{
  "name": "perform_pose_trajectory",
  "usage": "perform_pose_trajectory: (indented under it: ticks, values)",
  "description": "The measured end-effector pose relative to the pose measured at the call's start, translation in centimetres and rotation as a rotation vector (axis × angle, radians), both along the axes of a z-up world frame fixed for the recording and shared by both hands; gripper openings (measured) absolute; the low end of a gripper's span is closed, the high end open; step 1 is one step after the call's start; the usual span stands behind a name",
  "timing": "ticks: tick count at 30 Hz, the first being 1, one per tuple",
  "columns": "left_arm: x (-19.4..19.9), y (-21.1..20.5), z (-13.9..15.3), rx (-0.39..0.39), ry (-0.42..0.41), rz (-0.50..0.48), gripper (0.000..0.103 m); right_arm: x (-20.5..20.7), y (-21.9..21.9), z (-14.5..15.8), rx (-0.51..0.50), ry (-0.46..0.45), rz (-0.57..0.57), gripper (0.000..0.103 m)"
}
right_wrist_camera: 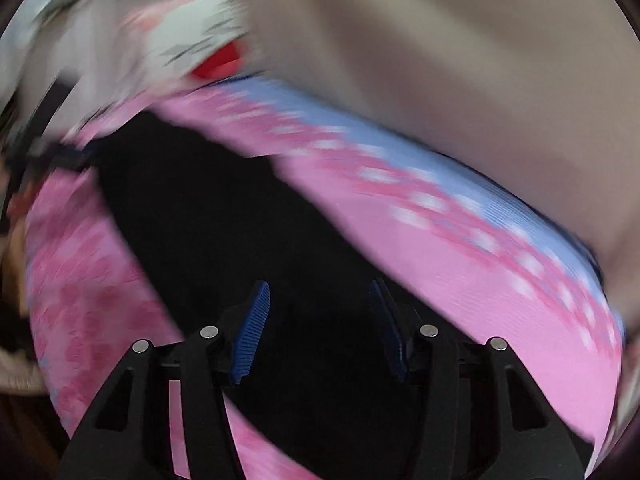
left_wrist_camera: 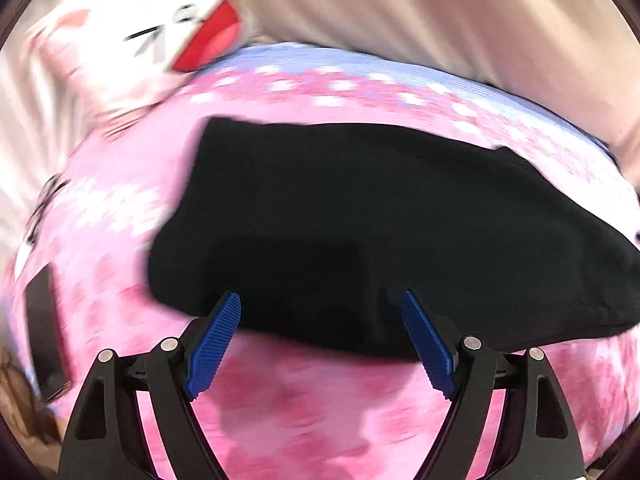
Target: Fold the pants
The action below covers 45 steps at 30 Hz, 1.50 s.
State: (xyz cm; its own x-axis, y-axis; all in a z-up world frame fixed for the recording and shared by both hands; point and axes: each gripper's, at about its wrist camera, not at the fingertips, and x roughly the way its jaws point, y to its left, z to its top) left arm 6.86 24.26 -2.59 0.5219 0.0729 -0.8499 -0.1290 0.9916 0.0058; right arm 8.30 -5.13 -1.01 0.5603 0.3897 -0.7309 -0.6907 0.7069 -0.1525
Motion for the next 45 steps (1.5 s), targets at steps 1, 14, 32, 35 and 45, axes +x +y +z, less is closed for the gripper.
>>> perform_pose_trajectory:
  ticks: [1, 14, 32, 35, 45]
  values:
    - [-0.7, 1.5, 0.1, 0.017, 0.001, 0.034, 0.08, -0.8, 3.1, -0.7, -0.028, -0.001, 0.078, 0.05]
    - [-0.7, 9.8, -1.6, -0.125, -0.015, 0.132, 0.08, 1.7, 11.1, -4.5, -0.001, 0.179, 0.148, 0.026]
    - [-1.8, 9.1, 2.9, -0.032, -0.087, 0.15, 0.082, 11.5, 1.2, 1.8, 0.148, 0.163, -0.151, 0.052]
    - [-2.3, 6.8, 4.9, -0.16, -0.144, 0.072, 0.088, 15.3, 1.8, -0.3, 0.14, 0.237, -0.15, 0.051]
    - [3.0, -0.9, -3.5, 0.154, 0.069, -0.031, 0.095, 20.5, 5.2, -3.0, 0.1, 0.245, -0.162, 0.009]
